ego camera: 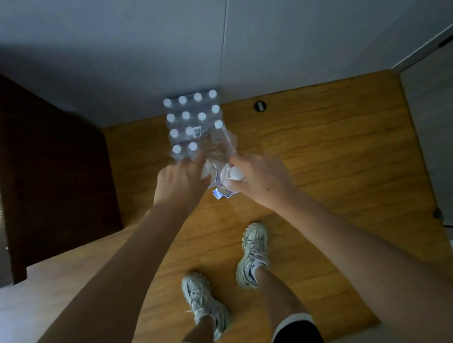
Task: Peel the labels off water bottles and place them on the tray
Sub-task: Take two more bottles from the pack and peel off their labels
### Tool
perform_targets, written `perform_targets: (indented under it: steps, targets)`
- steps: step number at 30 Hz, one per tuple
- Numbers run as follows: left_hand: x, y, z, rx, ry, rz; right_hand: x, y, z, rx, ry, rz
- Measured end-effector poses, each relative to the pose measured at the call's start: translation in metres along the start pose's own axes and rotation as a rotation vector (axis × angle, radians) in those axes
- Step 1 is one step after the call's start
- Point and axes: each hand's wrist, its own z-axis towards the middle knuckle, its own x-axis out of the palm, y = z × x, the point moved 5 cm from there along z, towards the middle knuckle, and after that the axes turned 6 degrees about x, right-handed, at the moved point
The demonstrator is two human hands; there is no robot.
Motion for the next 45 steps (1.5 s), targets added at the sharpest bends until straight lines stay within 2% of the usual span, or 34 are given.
perform_targets:
  steps: [6,12,20,25,33,36,39,45]
  targets:
    - [0.041,0.01,-0.013,0.064,0.044,0.099,0.043,-0.014,-0.008,0.02,-0.007,0.031]
    - [0.151,0.032,0.003,0.182,0.069,0.153,0.151,-0.052,0.02,-0.074,0.016,-0.014]
    - [0.321,0.106,0.02,0.197,-0.06,0.142,0.314,-0.094,0.059,-0.162,-0.061,-0.108]
    - [0.379,0.131,0.017,0.147,-0.138,0.094,0.385,-0.113,0.066,-0.192,-0.094,-0.077]
    - [0.432,0.139,0.01,0.134,-0.132,0.045,0.439,-0.125,0.066,-0.18,-0.142,-0.032]
    - [0.441,0.137,0.006,0.149,-0.156,0.004,0.451,-0.131,0.062,-0.159,-0.141,0.022]
    - [0.449,0.136,0.0,0.167,-0.218,-0.04,0.455,-0.133,0.06,-0.154,-0.215,0.078]
    - [0.479,0.15,-0.017,0.065,-0.296,-0.212,0.468,-0.142,0.055,-0.147,-0.28,0.202]
